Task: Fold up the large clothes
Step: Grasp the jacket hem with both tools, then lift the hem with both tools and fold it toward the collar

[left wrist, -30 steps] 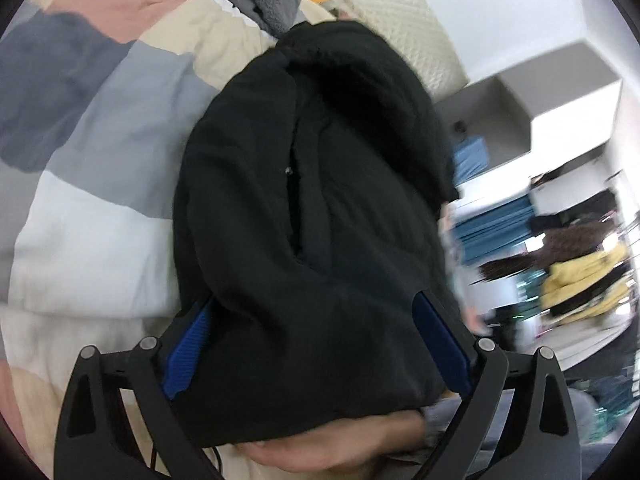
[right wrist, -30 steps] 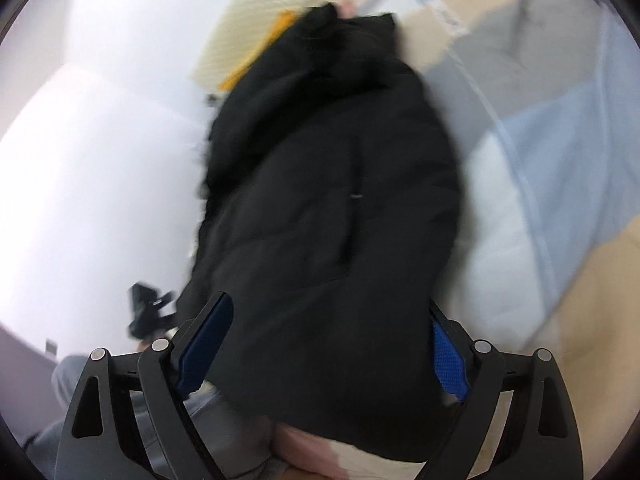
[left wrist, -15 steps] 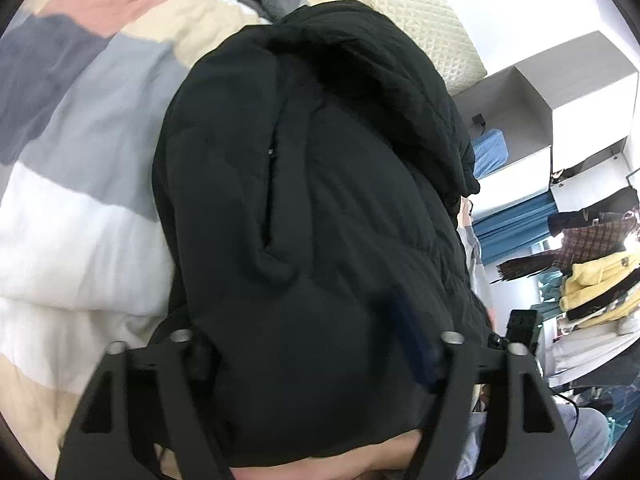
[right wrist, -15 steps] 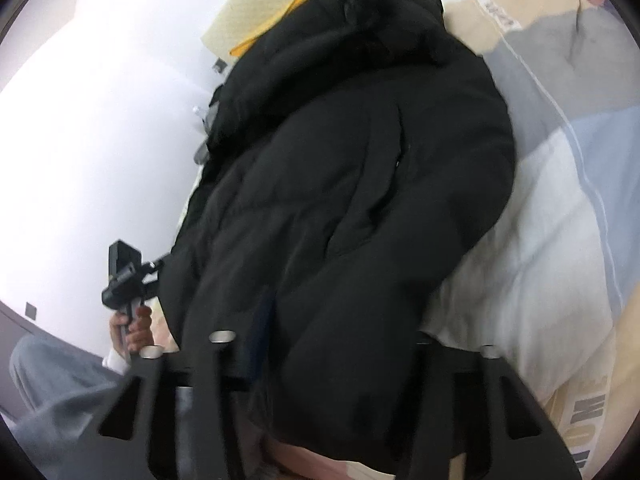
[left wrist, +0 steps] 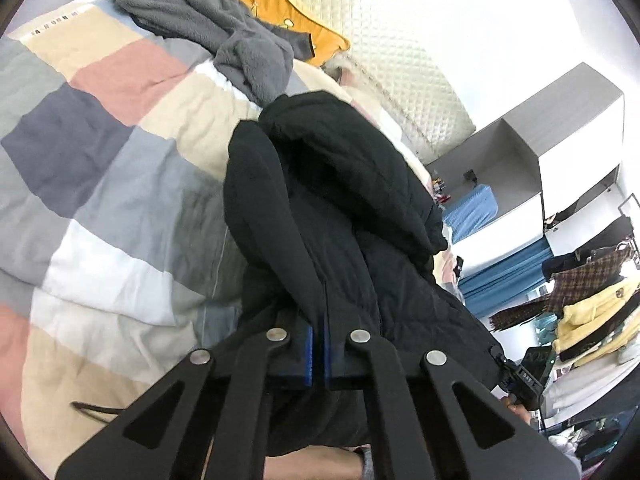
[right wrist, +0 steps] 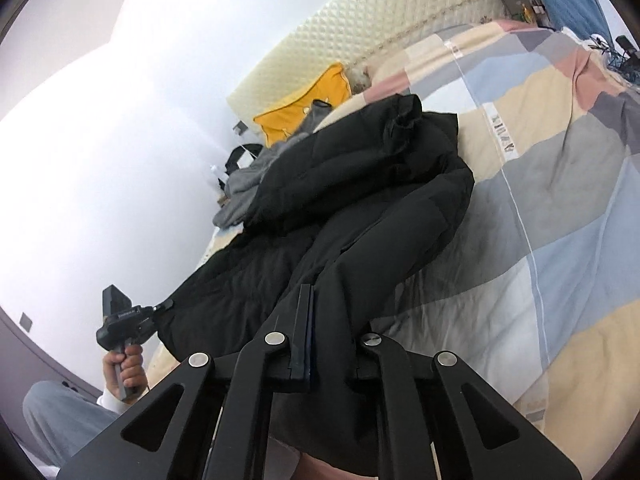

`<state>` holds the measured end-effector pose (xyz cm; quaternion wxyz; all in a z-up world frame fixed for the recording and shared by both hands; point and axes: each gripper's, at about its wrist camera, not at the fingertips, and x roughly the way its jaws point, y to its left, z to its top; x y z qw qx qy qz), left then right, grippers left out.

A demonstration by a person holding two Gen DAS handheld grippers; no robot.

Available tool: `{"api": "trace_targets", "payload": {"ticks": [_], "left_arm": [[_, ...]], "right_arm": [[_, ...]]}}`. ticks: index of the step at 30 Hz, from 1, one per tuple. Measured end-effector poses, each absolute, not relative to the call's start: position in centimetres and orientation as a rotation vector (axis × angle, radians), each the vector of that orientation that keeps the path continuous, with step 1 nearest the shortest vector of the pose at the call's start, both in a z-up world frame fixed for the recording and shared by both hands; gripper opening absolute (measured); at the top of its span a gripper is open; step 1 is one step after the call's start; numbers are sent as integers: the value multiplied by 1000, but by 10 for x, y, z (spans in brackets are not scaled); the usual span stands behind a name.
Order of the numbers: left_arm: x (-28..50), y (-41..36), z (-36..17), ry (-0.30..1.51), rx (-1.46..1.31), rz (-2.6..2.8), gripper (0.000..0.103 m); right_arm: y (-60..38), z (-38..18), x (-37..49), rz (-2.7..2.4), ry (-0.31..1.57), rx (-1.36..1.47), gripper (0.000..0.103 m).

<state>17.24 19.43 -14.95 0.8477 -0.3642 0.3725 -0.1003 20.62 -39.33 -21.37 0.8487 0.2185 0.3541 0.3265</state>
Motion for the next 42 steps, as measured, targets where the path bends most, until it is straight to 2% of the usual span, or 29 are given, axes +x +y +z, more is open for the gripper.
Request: {"api": "trace_targets", "payload": {"ticks": [6, 14, 25, 32, 38, 42], "left_arm": [[163, 194, -142, 759, -775, -216, 2], [144, 193, -117, 758, -779, -198, 1], [127, 208, -28, 651, -736, -219, 1], [116, 203, 28, 641, -577, -247, 1], [134, 206, 42, 663, -584, -293, 2], [168, 205, 46, 688, -567, -296, 2]], "right_arm": [[-399, -213, 199, 698, 716, 479, 6], [-410, -166, 192, 690, 668, 505, 6], [-425, -81, 178, 720, 560, 531, 6], [-439, -38, 165, 747, 553, 547, 6], [-439, -27, 174, 735, 580, 516, 6], [-442, -31, 214, 691, 570, 564, 6]]}}
